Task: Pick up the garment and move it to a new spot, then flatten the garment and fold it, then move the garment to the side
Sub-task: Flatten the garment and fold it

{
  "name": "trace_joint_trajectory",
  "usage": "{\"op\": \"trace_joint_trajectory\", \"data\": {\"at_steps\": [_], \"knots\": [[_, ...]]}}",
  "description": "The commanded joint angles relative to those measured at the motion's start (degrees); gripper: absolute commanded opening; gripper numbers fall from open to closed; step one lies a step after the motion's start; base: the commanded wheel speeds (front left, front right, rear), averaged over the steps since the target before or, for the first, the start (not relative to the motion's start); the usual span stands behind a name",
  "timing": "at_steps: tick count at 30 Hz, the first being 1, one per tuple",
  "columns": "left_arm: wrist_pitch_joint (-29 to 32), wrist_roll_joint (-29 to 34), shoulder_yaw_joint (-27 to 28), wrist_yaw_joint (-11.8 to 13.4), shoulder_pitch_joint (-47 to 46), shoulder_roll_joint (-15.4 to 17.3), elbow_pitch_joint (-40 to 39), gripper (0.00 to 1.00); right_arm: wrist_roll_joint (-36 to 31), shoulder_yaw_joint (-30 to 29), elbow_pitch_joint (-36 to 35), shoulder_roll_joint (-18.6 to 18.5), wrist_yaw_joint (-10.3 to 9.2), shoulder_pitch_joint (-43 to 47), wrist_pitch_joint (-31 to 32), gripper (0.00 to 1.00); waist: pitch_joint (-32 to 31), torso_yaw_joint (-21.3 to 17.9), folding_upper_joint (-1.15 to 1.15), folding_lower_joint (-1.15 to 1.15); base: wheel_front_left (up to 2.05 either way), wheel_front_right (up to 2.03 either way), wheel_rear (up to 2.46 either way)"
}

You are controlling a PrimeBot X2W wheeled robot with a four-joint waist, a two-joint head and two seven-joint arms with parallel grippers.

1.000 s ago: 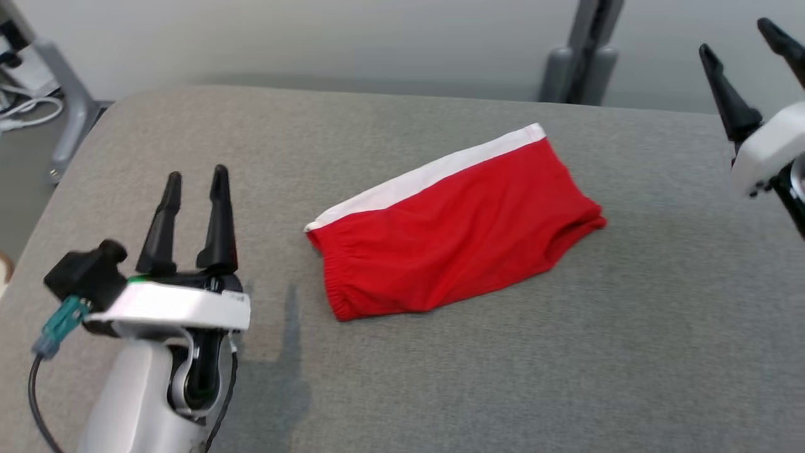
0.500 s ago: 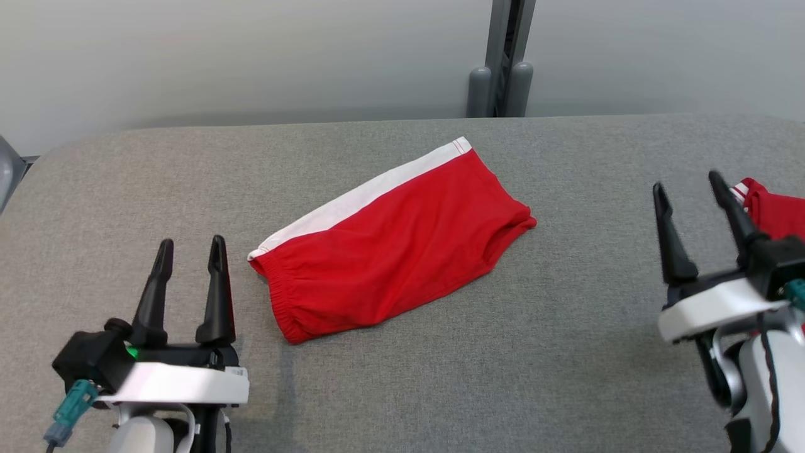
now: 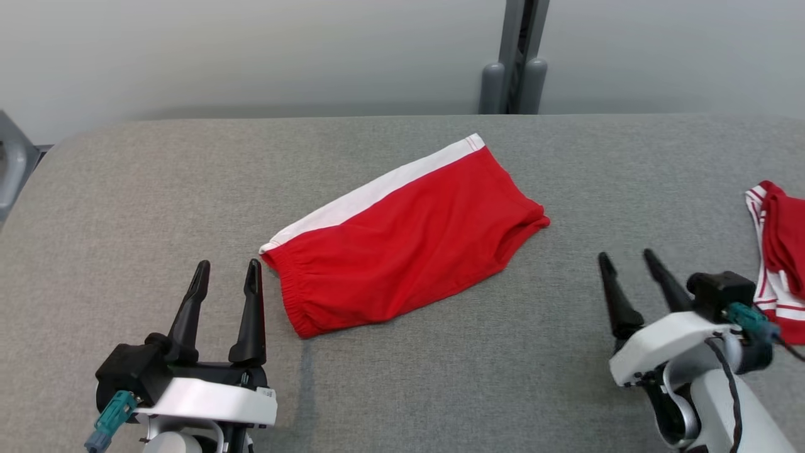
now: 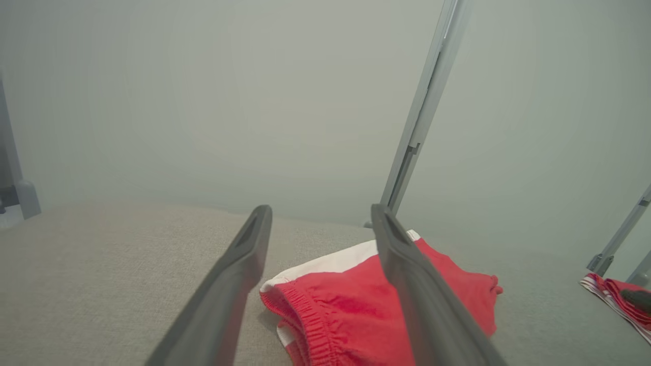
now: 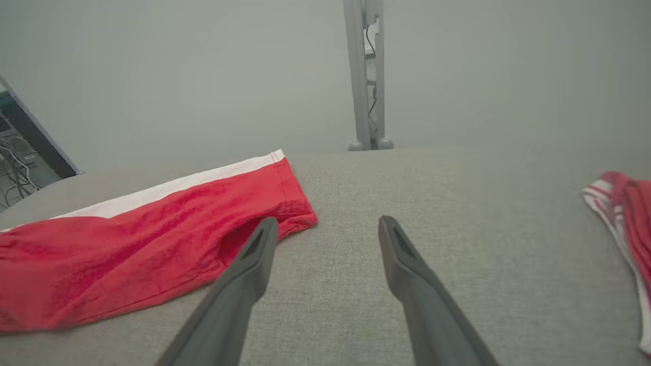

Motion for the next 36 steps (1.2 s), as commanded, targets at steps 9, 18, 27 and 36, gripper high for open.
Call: {"op": "trace_joint_trajectory", "data": {"at_steps": [9, 18, 27, 36], "knots": [[-0.1, 0.4, -0.7, 0.6, -1.9, 0.2, 0.4, 1.00, 28.7, -0.1, 8.1, 1.4, 0.00, -6.8, 17.6, 1.00, 1.8, 6.1, 0.00, 0.00, 0.00, 0.00, 0.00], [-0.1, 1.9, -2.2, 0.8, -1.0, 0.2, 0.8, 1.00, 35.9, -5.6, 18.8, 1.8, 0.01, -12.7, 24.7, 1.00, 2.9, 12.2, 0.00, 0.00, 0.00, 0.00, 0.00], [-0.1, 2.3, -4.8, 1.4, -1.2, 0.2, 0.4, 1.00, 39.5, -10.6, 24.7, 1.8, 0.01, -17.7, 24.2, 1.00, 3.9, 16.3, 0.00, 0.00, 0.00, 0.00, 0.00], [-0.1, 2.3, -6.2, 1.5, -1.6, 0.2, -0.3, 1.00, 41.9, -13.9, 29.7, 1.5, 0.01, -20.3, 22.6, 1.00, 5.3, 18.5, 0.00, 0.00, 0.00, 0.00, 0.00]]}}
